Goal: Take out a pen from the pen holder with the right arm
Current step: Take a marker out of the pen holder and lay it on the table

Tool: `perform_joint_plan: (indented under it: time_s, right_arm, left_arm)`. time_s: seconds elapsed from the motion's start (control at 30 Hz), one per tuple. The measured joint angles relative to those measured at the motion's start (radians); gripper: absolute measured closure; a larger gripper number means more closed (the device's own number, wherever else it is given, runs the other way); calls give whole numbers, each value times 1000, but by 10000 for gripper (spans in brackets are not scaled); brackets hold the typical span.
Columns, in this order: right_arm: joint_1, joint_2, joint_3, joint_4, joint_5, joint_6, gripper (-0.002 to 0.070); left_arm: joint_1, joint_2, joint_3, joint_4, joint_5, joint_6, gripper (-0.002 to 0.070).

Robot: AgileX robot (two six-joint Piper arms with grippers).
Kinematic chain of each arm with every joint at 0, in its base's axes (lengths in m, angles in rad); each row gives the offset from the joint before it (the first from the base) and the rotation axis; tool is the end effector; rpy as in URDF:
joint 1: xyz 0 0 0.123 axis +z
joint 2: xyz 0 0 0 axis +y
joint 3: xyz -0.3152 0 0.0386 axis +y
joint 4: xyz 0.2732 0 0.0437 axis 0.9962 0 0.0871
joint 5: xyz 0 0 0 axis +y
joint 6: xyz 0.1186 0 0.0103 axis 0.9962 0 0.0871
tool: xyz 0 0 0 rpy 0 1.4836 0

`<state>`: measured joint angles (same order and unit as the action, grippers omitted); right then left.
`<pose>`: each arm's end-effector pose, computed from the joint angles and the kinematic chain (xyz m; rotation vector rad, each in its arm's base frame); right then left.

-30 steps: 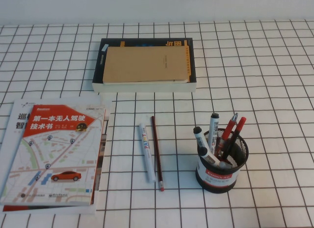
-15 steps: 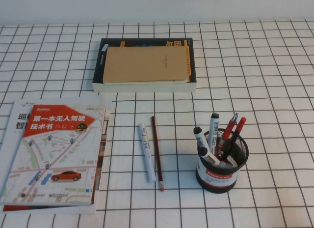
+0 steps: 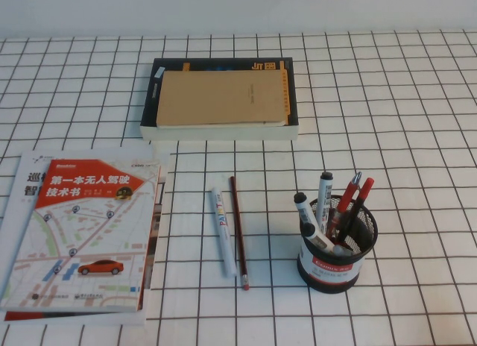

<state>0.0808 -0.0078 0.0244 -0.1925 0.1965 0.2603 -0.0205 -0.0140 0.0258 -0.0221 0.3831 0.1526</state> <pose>0.0766 0.0017 0.1837 0.0200 1.6936 0.0824 0.0714 -0.0024 0.1615 0.1489 1.8731 0.0689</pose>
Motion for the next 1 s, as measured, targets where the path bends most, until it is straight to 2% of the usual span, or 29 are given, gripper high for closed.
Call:
perform_joint_plan:
  time_s: [0.07, 0.17, 0.27, 0.5, 1.0]
  right_arm:
    - [0, 0, 0, 85, 11, -104, 692]
    - [0, 0, 0, 278, 49, -361, 692]
    - [0, 0, 0, 367, 78, -478, 692]
    - [0, 0, 0, 391, 158, -515, 692]
    - [0, 0, 2, 392, 164, -518, 692]
  left_arm:
    - [0, 0, 0, 0, 0, 0, 679]
    - [0, 0, 0, 0, 0, 0, 679]
    - [0, 0, 0, 0, 0, 0, 679]
    - [0, 0, 0, 0, 0, 0, 679]
    - [0, 0, 0, 0, 0, 0, 679]
